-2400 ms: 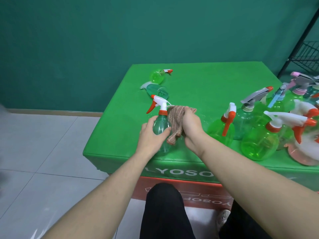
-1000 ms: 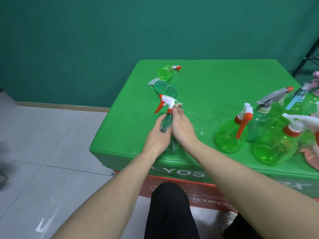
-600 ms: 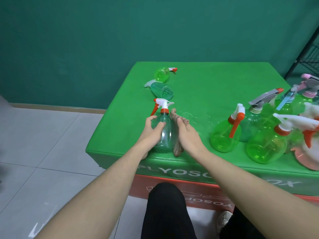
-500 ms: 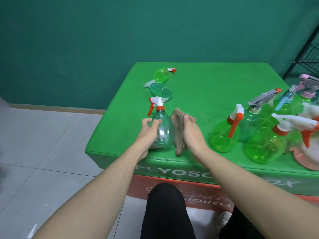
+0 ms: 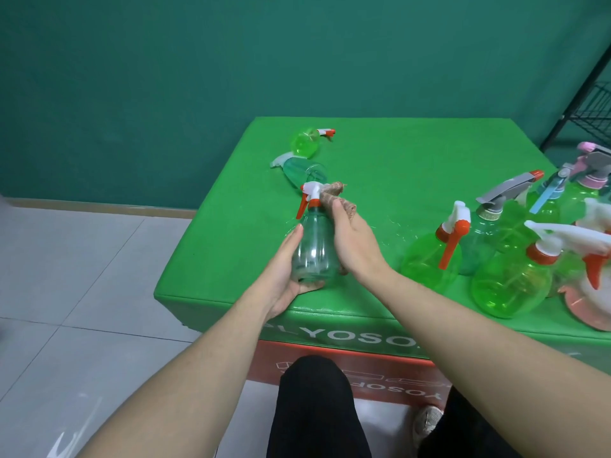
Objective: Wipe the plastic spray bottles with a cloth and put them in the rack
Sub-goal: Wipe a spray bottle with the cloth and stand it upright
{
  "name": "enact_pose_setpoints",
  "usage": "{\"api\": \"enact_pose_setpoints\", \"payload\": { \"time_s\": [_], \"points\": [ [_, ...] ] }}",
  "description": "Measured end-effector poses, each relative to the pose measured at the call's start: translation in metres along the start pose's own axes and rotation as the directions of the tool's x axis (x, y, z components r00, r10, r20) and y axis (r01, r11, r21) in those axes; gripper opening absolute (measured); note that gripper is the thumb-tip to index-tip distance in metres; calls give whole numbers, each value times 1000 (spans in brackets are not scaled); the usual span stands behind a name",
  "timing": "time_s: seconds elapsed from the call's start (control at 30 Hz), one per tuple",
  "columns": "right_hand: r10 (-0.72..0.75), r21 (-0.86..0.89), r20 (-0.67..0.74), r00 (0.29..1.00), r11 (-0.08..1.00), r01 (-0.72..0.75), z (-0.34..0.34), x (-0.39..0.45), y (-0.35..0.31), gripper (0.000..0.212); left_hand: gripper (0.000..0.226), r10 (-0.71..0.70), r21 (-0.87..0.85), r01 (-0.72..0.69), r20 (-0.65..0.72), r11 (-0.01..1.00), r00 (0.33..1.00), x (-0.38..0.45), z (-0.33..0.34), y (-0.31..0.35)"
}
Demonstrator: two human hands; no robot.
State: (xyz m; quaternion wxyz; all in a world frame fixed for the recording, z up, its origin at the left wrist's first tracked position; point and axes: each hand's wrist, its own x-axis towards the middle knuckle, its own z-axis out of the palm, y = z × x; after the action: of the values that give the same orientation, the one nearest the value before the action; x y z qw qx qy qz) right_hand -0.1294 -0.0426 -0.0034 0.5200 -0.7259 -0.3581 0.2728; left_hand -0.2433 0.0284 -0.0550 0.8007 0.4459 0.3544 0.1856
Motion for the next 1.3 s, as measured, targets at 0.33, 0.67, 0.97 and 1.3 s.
{"api": "enact_pose_setpoints", "payload": {
  "time_s": [0.33, 0.67, 0.97, 1.3],
  "points": [
    [-270, -380, 173, 947, 869, 317, 1, 12, 29, 60, 63, 117, -23, -118, -32, 993, 993, 6, -1, -14],
    [-278, -405, 201, 939, 849, 338, 5, 12, 36, 52, 70, 143, -67, -142, 5, 988, 990, 7, -7, -19],
    [-387, -522, 316, 866, 692, 499, -1, 10, 35, 46, 44, 160, 37, -159, -26, 987, 987, 0, -1, -19],
    [-403, -440, 215, 890, 773, 456, 12, -5, 51, 65, 47, 227, 129, -216, -82, 968, 970, 11, -5, -31]
  ]
}}
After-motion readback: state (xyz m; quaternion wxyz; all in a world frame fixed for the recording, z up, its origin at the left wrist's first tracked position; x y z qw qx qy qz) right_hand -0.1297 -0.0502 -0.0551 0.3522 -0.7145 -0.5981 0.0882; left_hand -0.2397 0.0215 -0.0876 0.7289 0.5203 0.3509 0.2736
